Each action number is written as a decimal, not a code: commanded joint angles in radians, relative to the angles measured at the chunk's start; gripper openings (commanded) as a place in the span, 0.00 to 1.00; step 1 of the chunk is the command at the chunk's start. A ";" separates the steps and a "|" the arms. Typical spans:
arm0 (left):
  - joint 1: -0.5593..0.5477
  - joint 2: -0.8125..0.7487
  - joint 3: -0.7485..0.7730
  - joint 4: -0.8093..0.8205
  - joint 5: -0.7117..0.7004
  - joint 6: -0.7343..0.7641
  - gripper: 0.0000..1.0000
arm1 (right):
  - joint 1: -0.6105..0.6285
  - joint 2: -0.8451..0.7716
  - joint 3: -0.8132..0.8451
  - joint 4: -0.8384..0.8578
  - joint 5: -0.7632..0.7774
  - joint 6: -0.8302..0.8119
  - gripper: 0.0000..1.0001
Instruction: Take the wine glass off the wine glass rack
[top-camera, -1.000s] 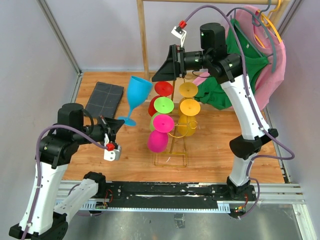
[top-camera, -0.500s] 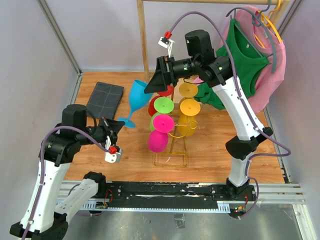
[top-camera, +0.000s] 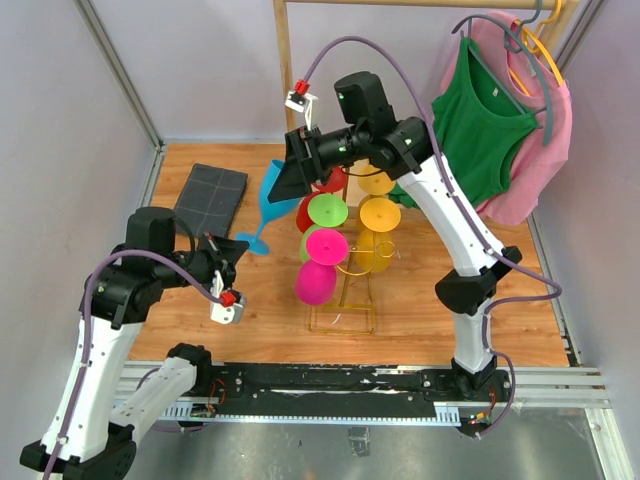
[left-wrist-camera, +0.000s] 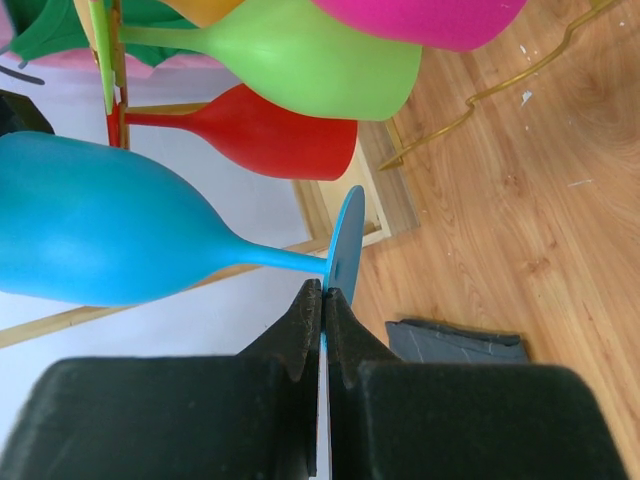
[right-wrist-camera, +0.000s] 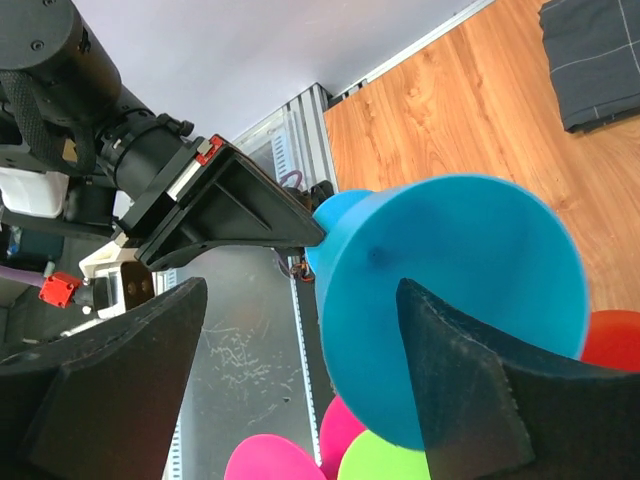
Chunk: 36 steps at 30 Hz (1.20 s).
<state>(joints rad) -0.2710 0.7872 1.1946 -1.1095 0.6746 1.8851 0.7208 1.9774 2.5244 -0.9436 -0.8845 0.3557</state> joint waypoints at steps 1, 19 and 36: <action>-0.005 0.004 0.019 0.006 -0.010 0.027 0.00 | 0.036 0.026 0.022 -0.001 0.002 -0.030 0.73; -0.006 -0.018 0.049 0.178 -0.082 -0.181 0.39 | 0.040 -0.050 -0.022 0.142 -0.038 0.042 0.01; -0.006 -0.139 -0.103 1.034 -0.260 -0.909 0.99 | -0.143 -0.293 -0.139 0.314 0.376 0.034 0.01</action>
<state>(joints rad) -0.2718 0.6712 1.1259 -0.3397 0.4747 1.1999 0.6651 1.8019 2.4409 -0.6750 -0.7174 0.4435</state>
